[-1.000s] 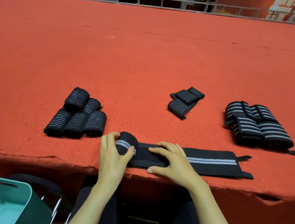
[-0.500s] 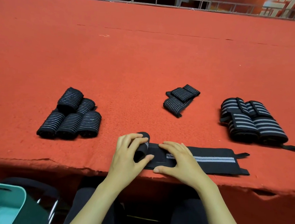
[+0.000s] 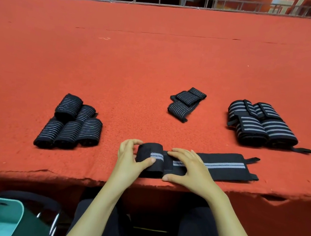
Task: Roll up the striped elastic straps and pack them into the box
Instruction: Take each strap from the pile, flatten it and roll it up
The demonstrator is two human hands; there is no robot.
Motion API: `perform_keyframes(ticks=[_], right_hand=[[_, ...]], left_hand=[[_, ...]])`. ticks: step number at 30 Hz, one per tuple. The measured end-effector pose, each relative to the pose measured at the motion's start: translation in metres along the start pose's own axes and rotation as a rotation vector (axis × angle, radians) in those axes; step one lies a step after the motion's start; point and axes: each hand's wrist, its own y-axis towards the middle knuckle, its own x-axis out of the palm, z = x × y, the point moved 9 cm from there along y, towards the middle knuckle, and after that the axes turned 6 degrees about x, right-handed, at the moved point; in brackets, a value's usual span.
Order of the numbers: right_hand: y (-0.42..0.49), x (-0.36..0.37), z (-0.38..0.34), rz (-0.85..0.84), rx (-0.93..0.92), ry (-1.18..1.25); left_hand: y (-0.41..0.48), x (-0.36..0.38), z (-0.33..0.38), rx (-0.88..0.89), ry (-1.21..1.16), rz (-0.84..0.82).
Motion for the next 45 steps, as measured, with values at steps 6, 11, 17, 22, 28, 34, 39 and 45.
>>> perform_keyframes(ticks=[6, 11, 17, 22, 28, 34, 39, 45], right_hand=[[-0.001, 0.000, -0.001, -0.007, -0.007, -0.003], [-0.001, 0.001, -0.003, -0.005, 0.001, -0.025], [0.001, 0.003, -0.009, -0.066, 0.008, -0.014], [0.012, 0.026, -0.043, -0.192, -0.038, 0.009], [0.030, 0.051, -0.075, -0.262, -0.061, 0.037], [0.025, 0.033, -0.051, -0.162, -0.042, -0.005], [0.020, 0.024, -0.031, -0.093, -0.025, -0.004], [0.021, 0.028, -0.027, -0.052, -0.017, 0.002]], left_hand=[[-0.001, 0.007, -0.008, -0.122, 0.049, -0.038], [-0.006, 0.010, 0.008, -0.042, 0.172, 0.033], [-0.007, 0.005, 0.008, -0.028, 0.009, 0.056], [-0.014, -0.034, 0.000, -0.019, 0.029, 0.165], [-0.023, -0.083, -0.004, 0.035, 0.170, 0.360], [-0.019, -0.061, 0.012, 0.238, 0.378, 0.389], [-0.017, -0.043, 0.019, 0.319, 0.464, 0.332], [-0.014, -0.036, 0.017, 0.338, 0.443, 0.248]])
